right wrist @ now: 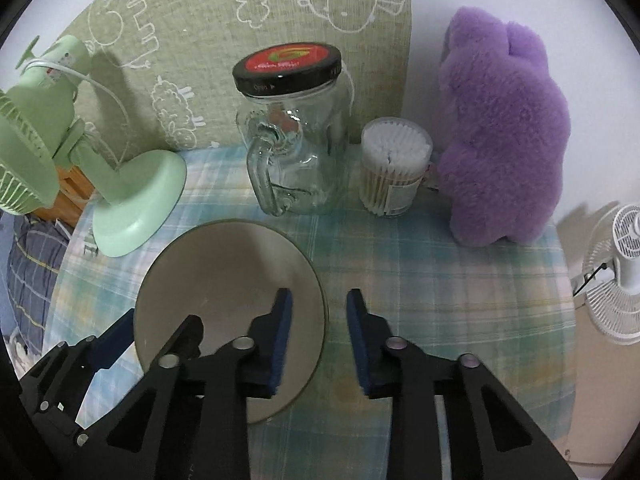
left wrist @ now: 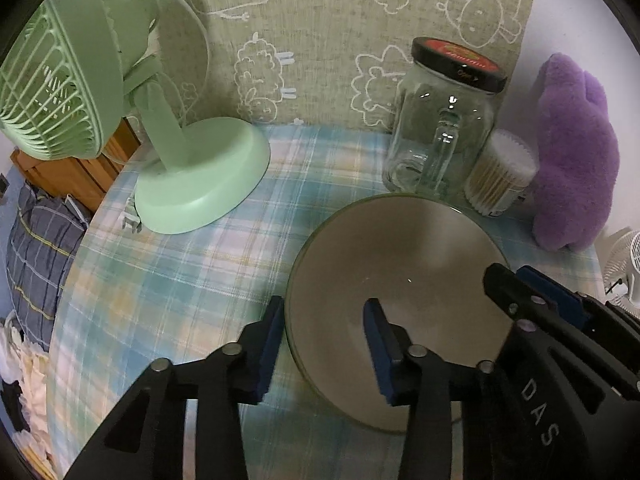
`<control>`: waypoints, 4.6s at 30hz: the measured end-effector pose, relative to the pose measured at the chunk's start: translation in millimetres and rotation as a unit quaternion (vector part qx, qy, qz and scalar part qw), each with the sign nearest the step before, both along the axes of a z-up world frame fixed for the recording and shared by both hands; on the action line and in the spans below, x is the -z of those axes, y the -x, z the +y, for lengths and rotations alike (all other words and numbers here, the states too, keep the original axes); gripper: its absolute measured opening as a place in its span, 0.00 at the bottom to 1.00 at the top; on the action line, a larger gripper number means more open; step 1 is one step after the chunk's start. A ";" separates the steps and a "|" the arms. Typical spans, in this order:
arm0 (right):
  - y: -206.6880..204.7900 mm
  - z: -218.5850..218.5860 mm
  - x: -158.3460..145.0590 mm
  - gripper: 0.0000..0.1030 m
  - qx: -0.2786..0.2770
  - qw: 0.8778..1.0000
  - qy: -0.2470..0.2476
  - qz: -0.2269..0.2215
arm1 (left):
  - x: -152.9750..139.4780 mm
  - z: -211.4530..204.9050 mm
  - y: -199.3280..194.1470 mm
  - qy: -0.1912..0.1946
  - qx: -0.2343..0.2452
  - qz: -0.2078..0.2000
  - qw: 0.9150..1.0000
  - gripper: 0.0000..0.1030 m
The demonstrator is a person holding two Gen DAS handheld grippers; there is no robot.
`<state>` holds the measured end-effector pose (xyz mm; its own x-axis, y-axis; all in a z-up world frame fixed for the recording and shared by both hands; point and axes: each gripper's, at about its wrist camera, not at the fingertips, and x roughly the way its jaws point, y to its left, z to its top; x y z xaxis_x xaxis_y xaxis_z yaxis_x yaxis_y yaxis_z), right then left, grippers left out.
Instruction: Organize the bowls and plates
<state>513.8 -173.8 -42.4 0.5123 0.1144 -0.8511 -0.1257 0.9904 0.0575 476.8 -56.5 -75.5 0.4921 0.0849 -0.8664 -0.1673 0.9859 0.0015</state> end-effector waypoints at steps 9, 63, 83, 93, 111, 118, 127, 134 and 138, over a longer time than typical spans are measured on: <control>-10.8 3.5 8.1 0.14 0.000 1.000 0.004 -0.004 | 8.7 5.9 -11.3 -0.002 -0.009 0.009 1.000 0.24; 130.4 -13.2 -95.8 0.13 0.040 0.997 0.021 -0.059 | -95.0 -19.5 119.6 -0.031 0.077 -0.038 0.996 0.14; 253.4 24.0 -107.8 0.13 0.081 0.994 0.045 -0.057 | -104.7 15.5 229.1 -0.022 0.131 -0.043 0.990 0.14; 308.2 38.9 -86.9 0.13 0.108 0.992 0.055 -0.033 | -81.0 27.0 273.3 -0.014 0.168 -0.017 0.986 0.14; 351.1 41.5 -37.6 0.13 0.137 0.988 0.066 0.024 | -40.1 29.6 308.7 -0.007 0.202 0.021 0.979 0.14; 350.8 45.7 -24.7 0.13 0.132 0.988 0.065 0.044 | -31.8 32.5 311.1 -0.018 0.199 0.024 0.979 0.14; 351.9 50.1 -13.7 0.13 0.131 0.988 0.069 0.051 | -20.8 34.7 315.8 -0.018 0.192 0.033 0.981 0.14; 352.3 45.9 -6.9 0.14 0.132 0.988 0.065 0.056 | -20.3 35.5 318.3 -0.014 0.194 0.035 0.980 0.24; 354.1 45.3 -9.0 0.15 0.132 0.988 0.061 0.060 | -25.6 36.0 324.5 0.001 0.206 0.037 0.978 0.36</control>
<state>159.7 -128.4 -33.4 0.4044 -0.1165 -0.9071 0.1387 0.9882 -0.0651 152.3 -20.4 -49.9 0.4196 -0.1079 -0.9013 0.2436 0.9699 -0.0027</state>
